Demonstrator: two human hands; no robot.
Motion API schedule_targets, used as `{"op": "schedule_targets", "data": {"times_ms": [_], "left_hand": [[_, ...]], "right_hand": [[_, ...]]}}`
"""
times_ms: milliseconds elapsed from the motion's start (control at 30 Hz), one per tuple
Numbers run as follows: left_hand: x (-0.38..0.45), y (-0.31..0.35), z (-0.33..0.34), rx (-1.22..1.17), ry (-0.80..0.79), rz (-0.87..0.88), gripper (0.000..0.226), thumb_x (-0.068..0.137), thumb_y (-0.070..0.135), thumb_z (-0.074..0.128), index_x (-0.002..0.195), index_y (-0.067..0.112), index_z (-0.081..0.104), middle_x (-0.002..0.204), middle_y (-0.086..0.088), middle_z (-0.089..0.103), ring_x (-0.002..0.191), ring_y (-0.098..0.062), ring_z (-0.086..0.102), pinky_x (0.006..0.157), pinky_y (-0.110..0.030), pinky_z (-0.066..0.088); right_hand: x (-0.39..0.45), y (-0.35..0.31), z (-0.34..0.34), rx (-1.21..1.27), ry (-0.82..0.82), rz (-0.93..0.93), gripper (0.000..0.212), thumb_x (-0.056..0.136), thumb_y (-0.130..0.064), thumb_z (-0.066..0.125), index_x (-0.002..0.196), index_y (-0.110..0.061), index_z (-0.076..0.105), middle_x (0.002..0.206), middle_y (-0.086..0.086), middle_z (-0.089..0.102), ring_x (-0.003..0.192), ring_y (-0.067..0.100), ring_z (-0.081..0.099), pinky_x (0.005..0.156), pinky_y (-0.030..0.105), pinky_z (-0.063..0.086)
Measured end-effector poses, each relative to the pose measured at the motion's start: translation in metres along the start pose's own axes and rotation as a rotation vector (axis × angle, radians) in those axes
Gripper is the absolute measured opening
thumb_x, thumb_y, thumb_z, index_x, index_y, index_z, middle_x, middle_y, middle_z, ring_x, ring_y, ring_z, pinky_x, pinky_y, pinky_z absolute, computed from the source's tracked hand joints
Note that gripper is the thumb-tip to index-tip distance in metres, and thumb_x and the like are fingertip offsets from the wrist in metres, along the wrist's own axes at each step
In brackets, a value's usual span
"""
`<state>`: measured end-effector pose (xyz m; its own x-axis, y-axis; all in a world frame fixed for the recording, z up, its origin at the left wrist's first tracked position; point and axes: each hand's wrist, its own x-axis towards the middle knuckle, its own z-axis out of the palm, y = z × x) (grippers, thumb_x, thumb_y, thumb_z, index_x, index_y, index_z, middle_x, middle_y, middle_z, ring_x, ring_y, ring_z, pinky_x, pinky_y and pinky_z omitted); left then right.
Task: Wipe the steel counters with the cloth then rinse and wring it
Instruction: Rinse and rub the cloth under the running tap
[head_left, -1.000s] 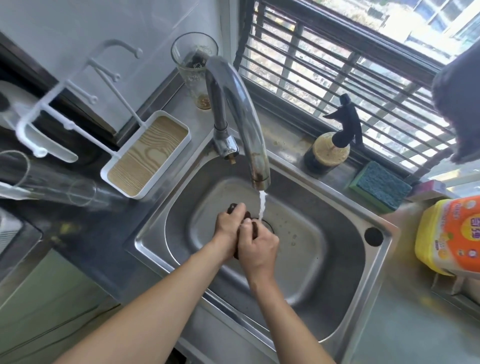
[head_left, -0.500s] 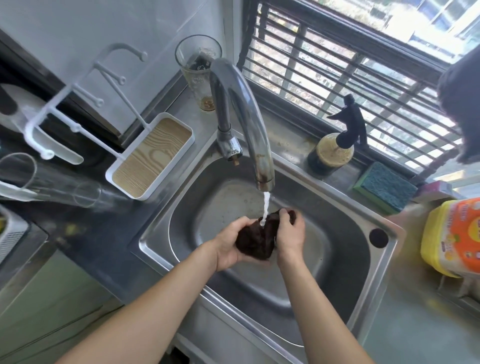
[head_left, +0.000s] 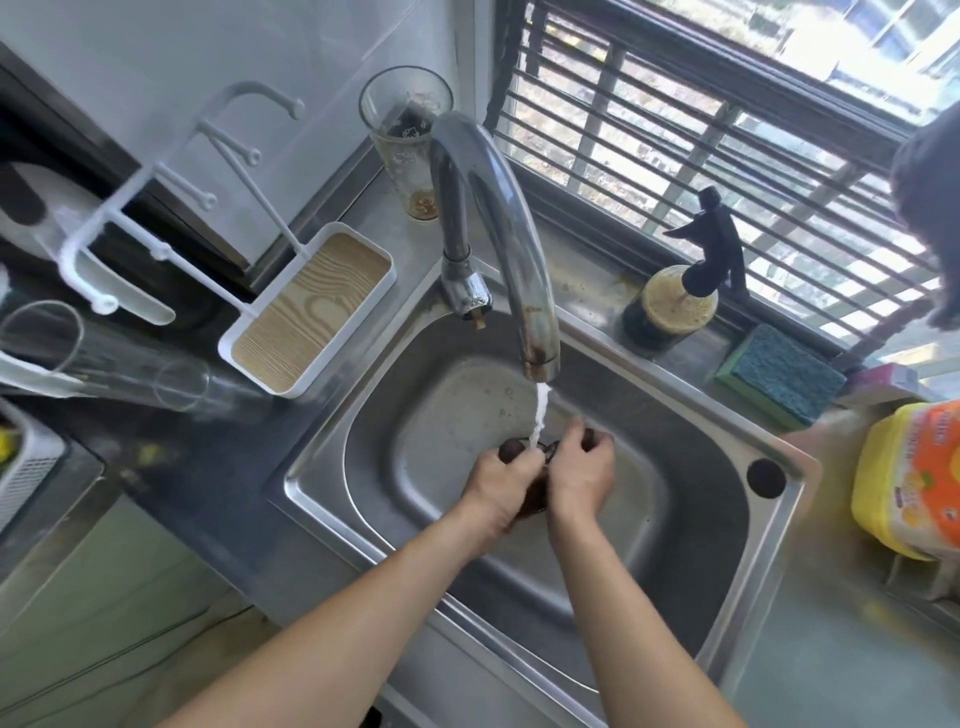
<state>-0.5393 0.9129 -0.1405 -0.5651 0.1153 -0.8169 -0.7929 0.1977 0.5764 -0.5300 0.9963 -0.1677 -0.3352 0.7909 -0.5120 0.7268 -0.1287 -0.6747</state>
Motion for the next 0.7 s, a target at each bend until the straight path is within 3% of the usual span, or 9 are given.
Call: {"op": "schedule_targets", "data": {"times_ms": [133, 200, 267, 333, 433, 500, 567, 633, 700], "left_hand": [[0.018, 0.018, -0.01, -0.158, 0.18, -0.082, 0.031, 0.091, 0.03, 0.06, 0.066, 0.01, 0.063, 0.062, -0.001, 0.064, 0.06, -0.022, 0.061, 0.047, -0.021, 0.046], [0.022, 0.023, -0.015, -0.231, 0.256, -0.085, 0.03, 0.09, 0.029, 0.061, 0.066, 0.01, 0.062, 0.061, 0.0, 0.061, 0.059, -0.021, 0.058, 0.043, -0.018, 0.043], [0.017, 0.019, -0.011, -0.164, 0.215, -0.066, 0.031, 0.086, 0.035, 0.065, 0.067, 0.01, 0.062, 0.062, 0.0, 0.061, 0.062, -0.022, 0.062, 0.044, -0.018, 0.043], [0.007, 0.014, -0.008, -0.078, 0.088, -0.082, 0.034, 0.084, 0.04, 0.067, 0.068, 0.011, 0.062, 0.058, 0.0, 0.061, 0.052, -0.017, 0.064, 0.042, -0.018, 0.043], [0.003, 0.005, -0.007, 0.134, -0.092, -0.075, 0.034, 0.076, 0.046, 0.063, 0.065, 0.015, 0.057, 0.046, 0.003, 0.054, 0.036, -0.014, 0.049, 0.042, -0.018, 0.035], [0.006, 0.009, -0.008, 0.128, -0.065, -0.058, 0.033, 0.086, 0.038, 0.063, 0.066, 0.014, 0.056, 0.046, 0.003, 0.054, 0.034, -0.012, 0.048, 0.04, -0.017, 0.034], [0.014, 0.014, -0.01, -0.006, 0.046, -0.089, 0.032, 0.092, 0.031, 0.062, 0.067, 0.011, 0.059, 0.057, -0.001, 0.059, 0.044, -0.015, 0.056, 0.041, -0.018, 0.041], [0.024, 0.018, -0.017, -0.167, 0.166, -0.112, 0.031, 0.084, 0.034, 0.067, 0.066, 0.01, 0.061, 0.064, -0.002, 0.062, 0.064, -0.022, 0.061, 0.059, -0.026, 0.047], [0.024, 0.018, -0.02, -0.222, 0.174, -0.12, 0.032, 0.086, 0.035, 0.067, 0.067, 0.01, 0.061, 0.065, -0.003, 0.063, 0.073, -0.023, 0.061, 0.07, -0.031, 0.046]], "right_hand": [[-0.043, -0.004, 0.004, 0.02, -0.132, -0.362, 0.043, 0.1, -0.043, 0.05, 0.069, -0.016, 0.062, 0.065, 0.003, 0.065, 0.066, 0.014, 0.056, 0.064, 0.03, 0.036], [-0.062, 0.002, 0.008, -0.017, -0.171, -0.507, 0.045, 0.096, -0.043, 0.047, 0.067, -0.013, 0.064, 0.064, 0.008, 0.067, 0.06, 0.015, 0.054, 0.061, 0.029, 0.034], [-0.054, 0.002, 0.011, -0.087, -0.126, -0.463, 0.052, 0.094, -0.045, 0.041, 0.072, -0.008, 0.07, 0.075, 0.016, 0.072, 0.071, 0.028, 0.063, 0.063, 0.035, 0.039], [-0.029, -0.001, 0.008, -0.154, -0.07, -0.294, 0.055, 0.098, -0.045, 0.038, 0.082, -0.006, 0.073, 0.09, 0.023, 0.073, 0.087, 0.041, 0.066, 0.072, 0.041, 0.046], [0.004, -0.006, -0.001, -0.197, 0.022, -0.069, 0.051, 0.106, -0.037, 0.038, 0.104, -0.001, 0.073, 0.113, 0.028, 0.07, 0.108, 0.047, 0.062, 0.091, 0.045, 0.046], [0.0, -0.007, 0.001, -0.18, 0.035, -0.083, 0.052, 0.107, -0.039, 0.035, 0.105, -0.002, 0.072, 0.114, 0.028, 0.07, 0.109, 0.047, 0.061, 0.09, 0.044, 0.044], [-0.025, -0.005, 0.009, -0.126, -0.017, -0.261, 0.054, 0.101, -0.044, 0.033, 0.089, -0.007, 0.07, 0.098, 0.023, 0.073, 0.095, 0.042, 0.064, 0.077, 0.042, 0.042], [-0.053, 0.002, 0.015, -0.126, -0.099, -0.496, 0.049, 0.094, -0.048, 0.035, 0.077, -0.012, 0.063, 0.082, 0.016, 0.071, 0.08, 0.036, 0.063, 0.067, 0.039, 0.037], [-0.06, 0.005, 0.017, -0.217, -0.123, -0.622, 0.043, 0.095, -0.046, 0.041, 0.071, -0.014, 0.059, 0.073, 0.013, 0.068, 0.072, 0.035, 0.063, 0.062, 0.038, 0.036]]}}
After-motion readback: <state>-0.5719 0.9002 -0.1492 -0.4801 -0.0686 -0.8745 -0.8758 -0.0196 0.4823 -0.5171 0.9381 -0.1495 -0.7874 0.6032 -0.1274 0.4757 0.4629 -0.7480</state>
